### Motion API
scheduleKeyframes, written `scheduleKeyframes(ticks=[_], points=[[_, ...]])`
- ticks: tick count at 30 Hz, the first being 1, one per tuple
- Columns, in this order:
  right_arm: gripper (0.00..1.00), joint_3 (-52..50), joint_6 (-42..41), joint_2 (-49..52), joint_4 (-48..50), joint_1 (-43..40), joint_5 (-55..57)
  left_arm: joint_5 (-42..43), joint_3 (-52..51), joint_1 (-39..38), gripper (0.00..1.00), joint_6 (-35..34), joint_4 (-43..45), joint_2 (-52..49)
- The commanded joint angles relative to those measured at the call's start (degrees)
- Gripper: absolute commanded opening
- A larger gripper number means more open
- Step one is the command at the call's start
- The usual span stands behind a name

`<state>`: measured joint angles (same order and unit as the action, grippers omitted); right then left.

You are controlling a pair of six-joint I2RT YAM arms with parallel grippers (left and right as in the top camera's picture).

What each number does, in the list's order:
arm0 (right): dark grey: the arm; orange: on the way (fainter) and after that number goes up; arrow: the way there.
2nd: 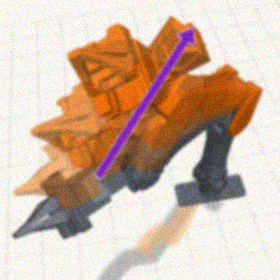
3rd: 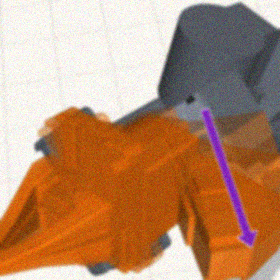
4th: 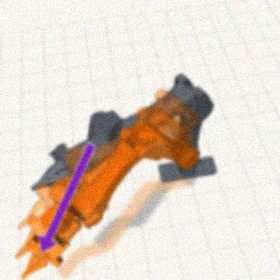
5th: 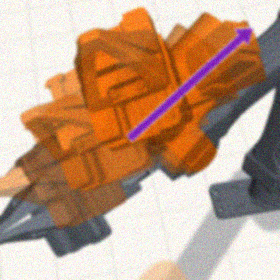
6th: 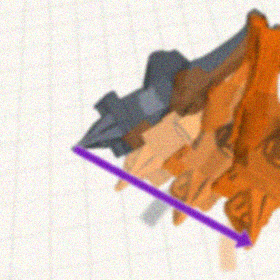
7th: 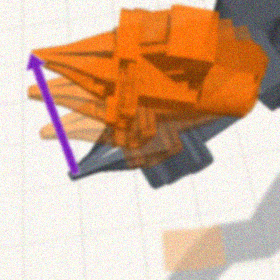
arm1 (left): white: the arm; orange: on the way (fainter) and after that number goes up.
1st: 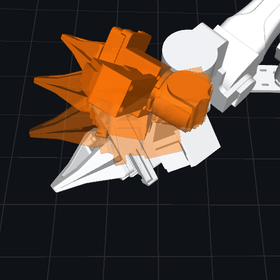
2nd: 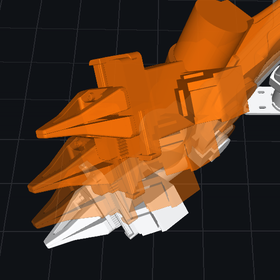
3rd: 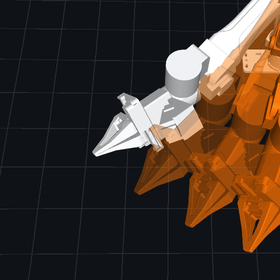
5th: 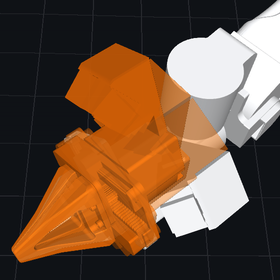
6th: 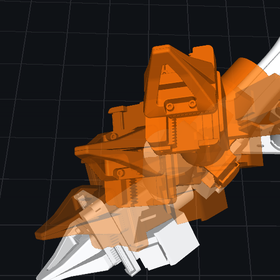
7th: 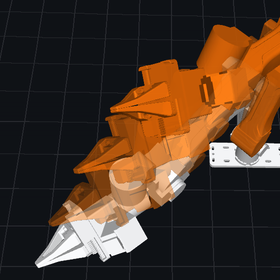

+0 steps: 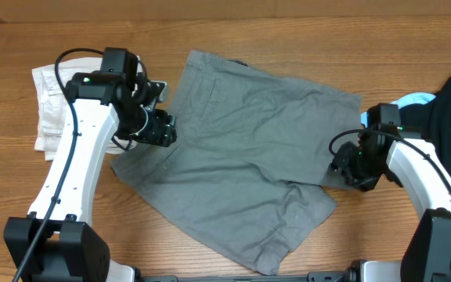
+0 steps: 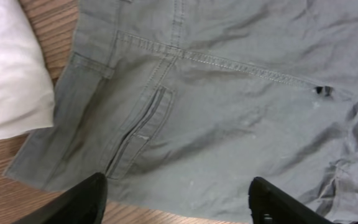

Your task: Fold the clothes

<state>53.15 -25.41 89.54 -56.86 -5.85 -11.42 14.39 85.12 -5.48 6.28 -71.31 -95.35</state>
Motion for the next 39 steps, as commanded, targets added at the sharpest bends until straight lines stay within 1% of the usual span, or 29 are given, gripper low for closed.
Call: scheduleKeyframes(ticks=[1,3,7,10,14,15,16,17,19,21,23,25,27,28,29,30,31,32,34,35,36,37,39], points=[[0.6,-0.26,1.42,-0.13,-2.05,0.09,-1.95,0.44,1.18,-0.39,0.77,1.44,0.2,0.85],[0.62,-0.28,1.42,-0.13,-3.82,0.09,-1.53,0.44,1.18,-0.39,0.78,1.44,0.2,0.85],[0.62,-1.46,1.42,-0.13,-6.97,0.09,-1.55,0.44,1.18,-0.39,0.79,1.44,0.22,0.79],[0.6,-5.7,1.14,-0.13,-4.57,0.09,-2.32,0.44,1.18,-0.39,0.79,1.44,0.22,0.52],[0.54,-10.64,1.16,-0.13,0.7,0.09,-7.72,0.46,1.18,-0.46,0.79,1.44,0.33,0.17],[0.51,-11.41,1.16,-0.13,1.77,0.09,-8.5,0.46,1.18,-0.46,0.79,1.44,0.42,0.11],[0.46,-12.0,1.16,-0.13,3.1,0.09,-8.87,0.46,1.18,-0.46,0.79,1.42,0.52,0.11],[0.35,-12.22,1.16,-0.13,4.28,0.09,-8.81,0.46,1.18,-0.46,0.79,1.42,0.68,0.11],[0.19,-12.17,1.14,-0.15,6.73,0.04,-7.89,0.46,1.18,-0.46,0.79,1.4,0.98,0.11],[0.13,-11.61,0.13,-0.15,9.14,-0.44,-4.76,0.46,1.18,-0.46,0.8,1.4,1.16,0.11],[0.06,-10.47,-3.17,-0.15,9.88,-1.05,2.43,0.46,1.18,-0.46,0.8,1.4,1.09,0.11],[0.04,-9.4,-5.44,-0.15,10.08,-1.7,8.74,0.46,1.18,-0.46,0.8,1.4,1.03,0.11],[0.04,-8.22,-6.16,-0.15,10.12,-2.6,12.31,0.46,1.18,-0.46,0.8,1.42,1.07,0.11],[0.08,-7.69,-6.16,-0.15,10.05,-3.02,13.14,0.46,1.18,-0.46,0.8,1.42,1.09,0.11],[0.18,-7.08,-6.16,-0.15,9.7,-3.52,14.05,0.46,1.18,-0.46,0.81,1.42,1.09,0.11],[0.34,-6.43,-6.19,-0.15,9.09,-4.09,14.67,0.44,1.18,-0.46,0.81,1.42,1.09,0.11],[0.38,-5.81,-6.19,-0.15,8.63,-4.66,14.78,0.44,1.18,-0.46,0.83,1.42,1.09,0.11],[0.45,-4.87,-6.14,-0.15,7.78,-5.46,14.32,0.37,1.18,-0.46,0.84,1.42,1.09,0.11],[0.67,-3.21,-6.1,-0.15,5.92,-6.4,14.34,-0.44,1.18,-0.46,0.86,1.42,1.11,0.11],[0.73,-2.16,-5.88,-0.15,4.72,-6.84,14.32,-1.38,1.18,-0.46,0.86,1.4,1.16,0.11],[0.77,-1.2,-5.9,-0.15,3.67,-7.19,14.23,-2.4,1.18,-0.44,0.88,1.31,1.18,0.11],[0.79,0.07,-5.88,-0.15,2.38,-7.56,13.94,-3.8,1.18,-0.44,0.88,0.76,1.29,0.11],[0.8,2.69,-5.49,-0.26,0.11,-7.91,12.44,-5.64,1.18,-0.46,0.88,-0.5,1.7,0.11]])
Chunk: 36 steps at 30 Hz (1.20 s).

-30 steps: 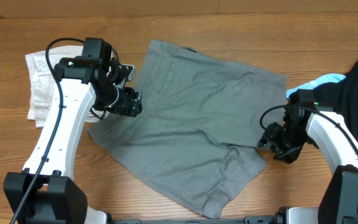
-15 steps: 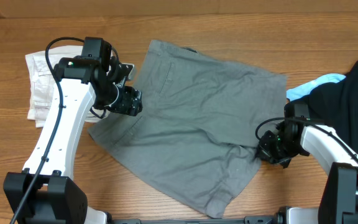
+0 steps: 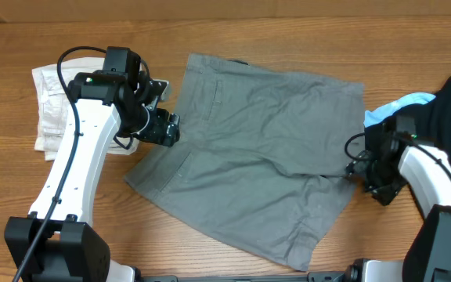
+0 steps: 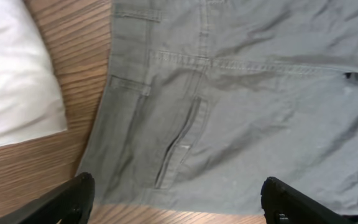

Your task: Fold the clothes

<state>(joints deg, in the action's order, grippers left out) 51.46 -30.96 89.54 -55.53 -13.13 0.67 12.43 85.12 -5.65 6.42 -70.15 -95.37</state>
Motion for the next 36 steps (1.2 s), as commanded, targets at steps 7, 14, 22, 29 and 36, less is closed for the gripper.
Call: scheduleKeyframes(ticks=[7,14,22,29,36], points=[[0.76,11.04,8.9,-1.75,-3.34,-0.46,-15.06,-2.32,-0.04,-0.42,0.5,-0.59,2.84,-0.61],[0.74,11.23,14.97,-2.27,-4.07,-0.35,-24.33,-1.16,-8.13,-0.42,0.75,-0.17,12.2,-6.73],[0.74,11.23,14.86,-2.27,-4.02,-0.35,-24.83,14.62,-8.57,-1.2,0.04,-0.92,25.29,-17.46],[0.74,11.23,14.71,-2.27,-3.06,-0.35,-26.27,9.55,-8.57,-2.97,0.04,-6.1,27.89,-26.69],[0.78,10.4,14.38,-1.9,2.82,-0.35,-23.93,-8.72,-8.5,4.13,0.04,-21.05,23.28,-27.06]])
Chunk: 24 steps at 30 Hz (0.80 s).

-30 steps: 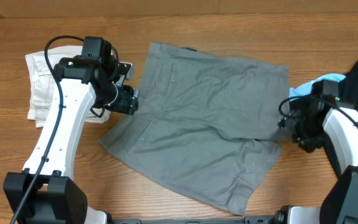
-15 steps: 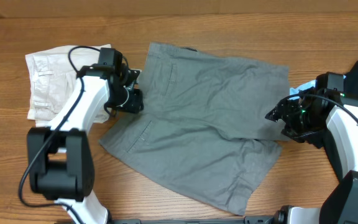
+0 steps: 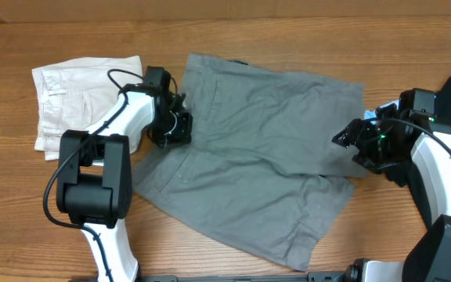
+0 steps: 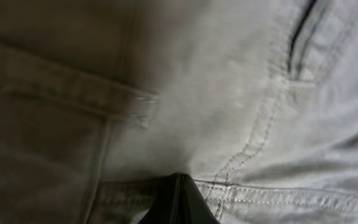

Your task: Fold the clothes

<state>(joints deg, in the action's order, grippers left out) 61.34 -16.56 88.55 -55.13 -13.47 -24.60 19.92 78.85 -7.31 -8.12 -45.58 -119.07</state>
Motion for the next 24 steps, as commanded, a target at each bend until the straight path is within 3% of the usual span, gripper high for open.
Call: scheduleKeyframes(ticks=[1,5,13,16,24], points=[[0.78,0.15,-0.7,-0.7,3.67,0.02,2.16,-16.02,-2.23,7.15,0.04,-7.41,-1.64,-2.82],[0.77,-1.55,-3.21,0.83,6.8,0.31,2.62,-15.89,-2.19,10.8,0.04,-10.78,-2.75,0.22],[0.6,-5.73,-2.97,2.25,8.66,7.72,2.67,-9.14,-2.19,9.09,0.05,-8.5,1.75,7.61],[0.53,-7.93,-3.5,2.51,10.97,11.34,3.48,-7.61,-2.19,7.8,0.12,-7.17,3.15,9.86],[0.52,-12.37,-4.74,2.62,6.75,16.9,6.58,-4.81,-2.16,6.58,0.36,-4.04,3.21,15.96]])
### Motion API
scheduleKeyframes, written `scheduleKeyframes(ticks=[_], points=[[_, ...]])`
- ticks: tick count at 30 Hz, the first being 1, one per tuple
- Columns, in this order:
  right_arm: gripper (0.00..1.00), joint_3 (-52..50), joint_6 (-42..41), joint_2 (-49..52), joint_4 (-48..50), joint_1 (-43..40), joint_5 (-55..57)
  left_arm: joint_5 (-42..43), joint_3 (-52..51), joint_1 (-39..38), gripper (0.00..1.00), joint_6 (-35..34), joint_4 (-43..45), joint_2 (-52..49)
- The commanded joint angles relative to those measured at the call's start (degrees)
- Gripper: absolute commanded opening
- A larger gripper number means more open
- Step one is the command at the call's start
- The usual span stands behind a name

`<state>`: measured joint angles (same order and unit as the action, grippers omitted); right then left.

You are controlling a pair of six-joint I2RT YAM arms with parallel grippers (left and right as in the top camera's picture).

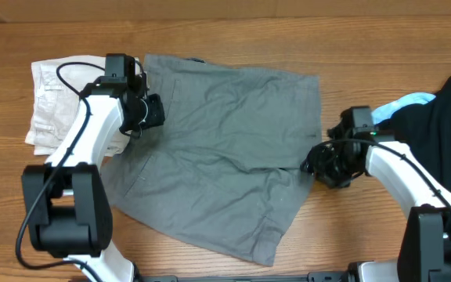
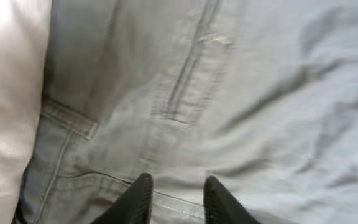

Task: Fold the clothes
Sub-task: 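Move both grippers to the bottom hem corners of the shorts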

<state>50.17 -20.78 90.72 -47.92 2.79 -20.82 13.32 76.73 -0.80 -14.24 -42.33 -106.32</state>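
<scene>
The grey shorts (image 1: pixel 225 149) lie spread flat across the middle of the table, waistband to the left. My left gripper (image 1: pixel 146 111) sits on the waistband edge by a pocket; in the left wrist view the left gripper (image 2: pixel 178 190) has its fingers a little apart, with the flat waistband seam (image 2: pixel 178 205) running between them. My right gripper (image 1: pixel 317 164) is at the shorts' right edge, its tips touching the cloth. The overhead view does not show how its jaws stand.
A folded cream garment (image 1: pixel 53 102) lies at the left, touching the shorts and partly under my left arm. A pile of black clothes with a light blue piece (image 1: pixel 405 103) sits at the right edge.
The shorts now lie further left, their left edge against the cream garment. Both grippers are further left with them. The left fingers, then pinched together on the cloth, now stand apart.
First the shorts lay rumpled, the left gripper wide open above the waistband and the right at the right hem. Then they lay further right and flatter. Later the left gripper was shut on the waistband. Now the shorts are further left and the left jaws are parted.
</scene>
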Motion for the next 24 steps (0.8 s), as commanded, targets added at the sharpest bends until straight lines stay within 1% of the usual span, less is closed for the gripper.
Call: scheduleKeyframes(ticks=[1,3,4,5,6,11,12,13,14,15,20,24], points=[[0.51,-1.7,-0.63,0.46,-0.37,0.63,3.19,1.79,-0.04,0.07,0.37,2.08,-0.13,3.85],[0.43,-3.26,-1.18,0.5,0.87,0.63,3.34,1.79,-0.07,0.07,0.38,2.21,-0.57,5.03],[0.36,-4.26,-1.95,0.5,1.97,0.63,3.37,1.77,-0.04,0.07,0.39,2.29,-0.87,5.57],[0.31,-5.4,-2.01,0.5,3.61,0.63,3.17,1.77,-0.07,0.07,0.4,2.4,-1.18,6.01],[0.3,-6.6,-1.99,0.5,5.66,0.63,3.17,1.79,-0.07,0.04,0.4,2.49,-1.4,6.29],[0.3,-11.69,-2.03,0.59,14.34,0.63,0.42,1.77,-0.07,0.07,0.4,2.51,-3.28,6.67],[0.24,-12.33,-2.01,0.61,15.21,0.63,0.37,1.79,-0.07,0.04,0.39,2.54,-3.74,6.67],[0.14,-12.5,-1.99,0.61,15.52,0.63,0.92,1.77,-0.07,0.04,0.39,2.56,-4.17,6.67],[0.08,-12.41,-1.97,0.59,15.85,0.44,1.49,1.79,-0.07,0.04,0.39,2.69,-4.46,6.67],[0.04,-12.09,-1.99,0.59,16.68,-0.02,2.36,1.79,-0.07,0.02,0.39,2.71,-4.81,6.67],[0.04,-9.11,-2.05,0.59,21.42,-4.7,4.26,2.01,-0.07,0.0,0.39,2.73,-5.42,6.67],[0.04,-5.7,-2.03,0.59,26.1,-9.99,4.24,4.96,-0.07,0.0,0.4,4.52,-5.64,6.67]])
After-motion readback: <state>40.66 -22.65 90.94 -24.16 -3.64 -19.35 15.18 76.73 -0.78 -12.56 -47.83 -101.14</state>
